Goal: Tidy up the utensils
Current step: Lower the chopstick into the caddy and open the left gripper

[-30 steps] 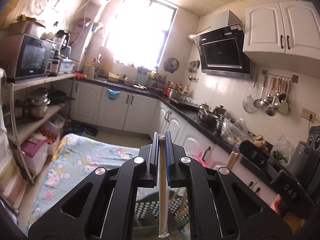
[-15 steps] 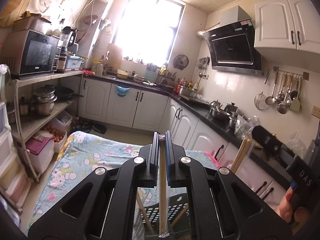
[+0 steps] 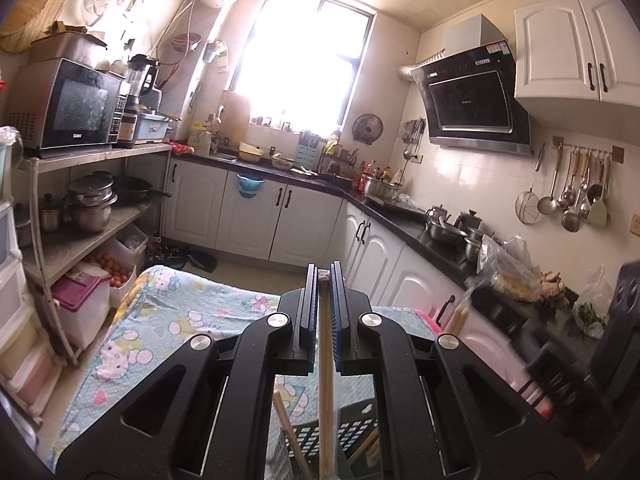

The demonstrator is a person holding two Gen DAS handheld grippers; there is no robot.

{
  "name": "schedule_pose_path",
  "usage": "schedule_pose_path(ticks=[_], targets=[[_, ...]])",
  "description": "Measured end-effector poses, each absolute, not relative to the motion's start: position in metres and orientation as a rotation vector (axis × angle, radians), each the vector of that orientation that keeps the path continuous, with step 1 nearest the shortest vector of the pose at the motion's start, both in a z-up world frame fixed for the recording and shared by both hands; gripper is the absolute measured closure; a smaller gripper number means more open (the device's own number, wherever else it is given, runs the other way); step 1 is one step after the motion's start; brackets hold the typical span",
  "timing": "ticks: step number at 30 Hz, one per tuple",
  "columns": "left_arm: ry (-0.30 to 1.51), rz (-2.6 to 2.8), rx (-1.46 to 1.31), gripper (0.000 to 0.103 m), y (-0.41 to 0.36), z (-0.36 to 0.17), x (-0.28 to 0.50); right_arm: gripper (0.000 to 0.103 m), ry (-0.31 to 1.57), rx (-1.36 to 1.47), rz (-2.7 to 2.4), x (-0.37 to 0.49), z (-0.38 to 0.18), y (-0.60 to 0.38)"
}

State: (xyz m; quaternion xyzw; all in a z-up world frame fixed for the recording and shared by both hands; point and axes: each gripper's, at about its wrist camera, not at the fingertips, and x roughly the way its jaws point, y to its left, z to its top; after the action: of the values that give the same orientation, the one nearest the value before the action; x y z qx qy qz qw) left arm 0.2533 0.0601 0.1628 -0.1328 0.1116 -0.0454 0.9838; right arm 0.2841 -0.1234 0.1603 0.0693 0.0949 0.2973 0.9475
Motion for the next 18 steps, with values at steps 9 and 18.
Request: schedule_pose_path(ticks=[9, 18], targets=[[0.226, -0.074, -0.244, 0.1, 0.054, 0.152, 0.263, 0.101, 0.23, 0.138, 0.585, 0.296, 0.136, -0.121], [0.254, -0.06, -0.225, 0.1, 0.054, 0.121, 0.268, 0.1, 0.281, 0.17, 0.561, 0.296, 0.111, -0.125]])
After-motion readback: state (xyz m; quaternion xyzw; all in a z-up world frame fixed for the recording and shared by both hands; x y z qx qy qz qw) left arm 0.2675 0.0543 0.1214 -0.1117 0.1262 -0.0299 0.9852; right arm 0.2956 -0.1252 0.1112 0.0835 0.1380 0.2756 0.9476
